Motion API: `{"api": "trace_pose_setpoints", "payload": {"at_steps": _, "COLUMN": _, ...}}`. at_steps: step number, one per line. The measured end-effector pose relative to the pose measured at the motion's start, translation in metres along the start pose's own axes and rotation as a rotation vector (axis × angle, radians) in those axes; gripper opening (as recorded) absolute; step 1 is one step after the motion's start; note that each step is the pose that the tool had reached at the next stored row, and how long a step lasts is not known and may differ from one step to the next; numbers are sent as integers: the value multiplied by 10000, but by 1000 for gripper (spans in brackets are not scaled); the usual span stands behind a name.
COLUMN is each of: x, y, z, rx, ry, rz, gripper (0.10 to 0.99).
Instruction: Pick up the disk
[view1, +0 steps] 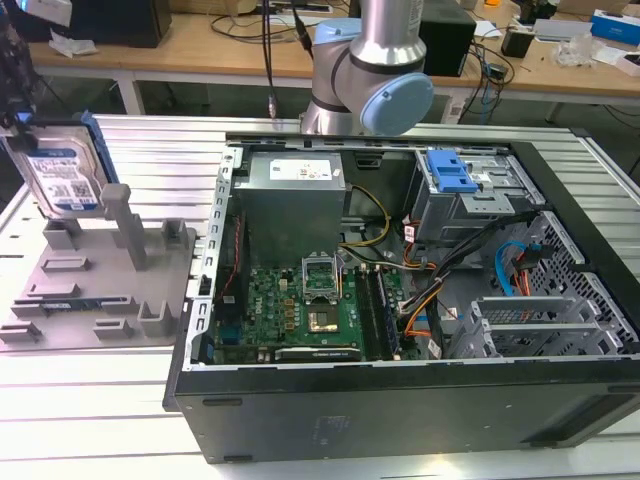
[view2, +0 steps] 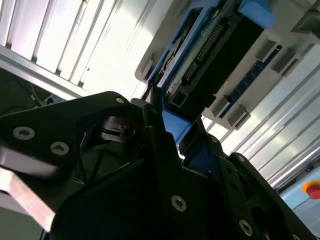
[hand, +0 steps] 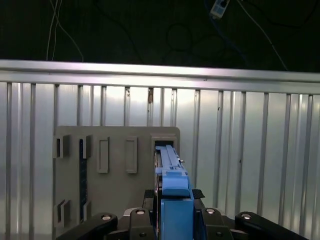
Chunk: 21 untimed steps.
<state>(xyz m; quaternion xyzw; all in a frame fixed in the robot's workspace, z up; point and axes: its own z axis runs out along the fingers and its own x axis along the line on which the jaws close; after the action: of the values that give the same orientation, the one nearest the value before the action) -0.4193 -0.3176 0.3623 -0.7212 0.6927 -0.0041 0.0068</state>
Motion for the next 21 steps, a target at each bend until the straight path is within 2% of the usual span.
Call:
{"api": "trace_pose_setpoints", "payload": {"at_steps": 4, "x": -1, "y": -4, "z": -253, "rx": -1, "ry": 0, "rz": 0, "gripper": 369}}
{"api": "trace_pose_setpoints", "payload": {"at_steps": 8, "x": -2, "y": -7, "z": -450, "rx": -1, "ry": 0, "rz": 0, "gripper": 369}}
{"api": "trace_pose_setpoints", "payload": {"at_steps": 11, "x": -2, "y": -10, "z": -691, "rx": -1, "ry": 1, "rz": 0, "gripper": 369}}
{"api": "trace_pose_setpoints", "payload": {"at_steps": 13, "x": -3, "y": -12, "z": -796, "rx": -1, "ry": 1, "rz": 1, "gripper": 369}}
{"api": "trace_pose_setpoints", "payload": {"at_steps": 15, "x": -3, "y": -15, "z": -942, "rx": -1, "ry": 0, "rz": 0, "gripper": 369}}
{"api": "trace_pose_setpoints", "payload": {"at_steps": 21, "x": -4, "y": -19, "z": -1235, "rx": 0, "ry": 1, "rz": 0, "gripper": 369}}
